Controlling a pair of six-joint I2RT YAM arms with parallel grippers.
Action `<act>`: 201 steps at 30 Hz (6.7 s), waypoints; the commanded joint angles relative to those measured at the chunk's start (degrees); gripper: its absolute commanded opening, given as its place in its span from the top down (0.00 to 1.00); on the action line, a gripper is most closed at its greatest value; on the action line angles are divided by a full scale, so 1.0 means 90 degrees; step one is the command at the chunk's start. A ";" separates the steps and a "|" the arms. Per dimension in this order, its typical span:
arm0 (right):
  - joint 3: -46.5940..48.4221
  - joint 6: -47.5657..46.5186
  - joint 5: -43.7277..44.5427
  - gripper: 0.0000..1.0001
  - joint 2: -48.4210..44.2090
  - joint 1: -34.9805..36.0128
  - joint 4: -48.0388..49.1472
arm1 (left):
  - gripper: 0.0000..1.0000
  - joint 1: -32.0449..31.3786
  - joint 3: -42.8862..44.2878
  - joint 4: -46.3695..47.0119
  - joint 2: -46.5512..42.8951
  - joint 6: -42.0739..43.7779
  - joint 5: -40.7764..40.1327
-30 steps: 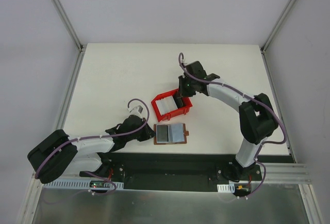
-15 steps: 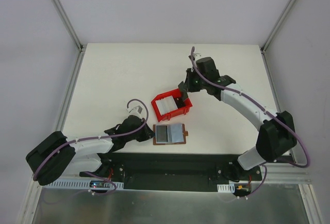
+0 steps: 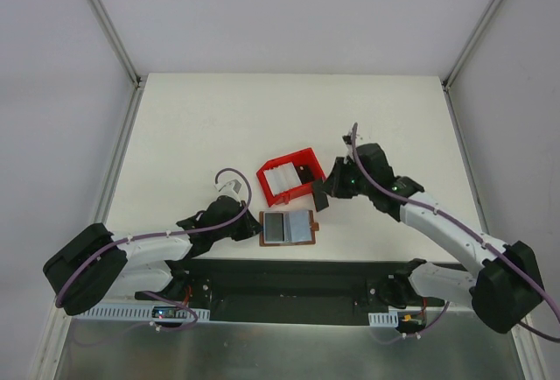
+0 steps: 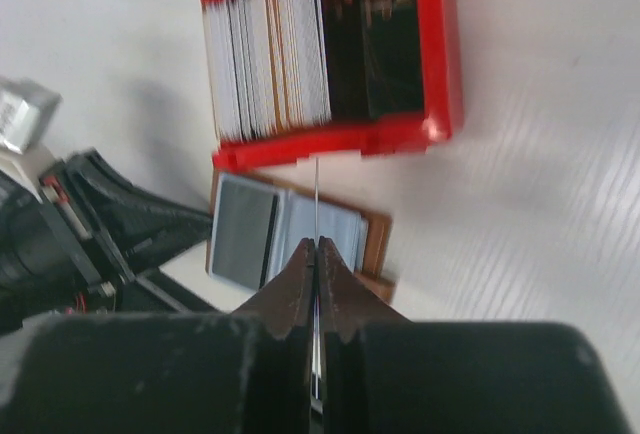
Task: Put the credit cards into the card holder
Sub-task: Pick up the credit card from the storage box, then insert the credit card into the card holder.
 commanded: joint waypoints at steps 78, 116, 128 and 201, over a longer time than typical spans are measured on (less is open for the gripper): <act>-0.1522 0.1678 0.2292 1.00 -0.0086 0.2187 0.0398 | 1.00 0.0055 -0.0260 -0.1044 0.0394 0.0054 -0.0097; 0.0166 0.1190 0.2917 1.00 0.0635 0.2655 -0.1348 | 1.00 0.0055 -0.0201 -0.0917 0.0569 0.0094 -0.0028; 0.0763 0.0995 0.2255 1.00 0.1328 0.3095 -0.0756 | 1.00 0.0055 -0.0172 -0.0868 0.0648 0.0133 0.0020; -0.3514 0.3260 0.0242 1.00 0.1037 0.1308 0.6139 | 1.00 0.0064 0.0013 -0.1347 0.0931 0.0006 -0.0116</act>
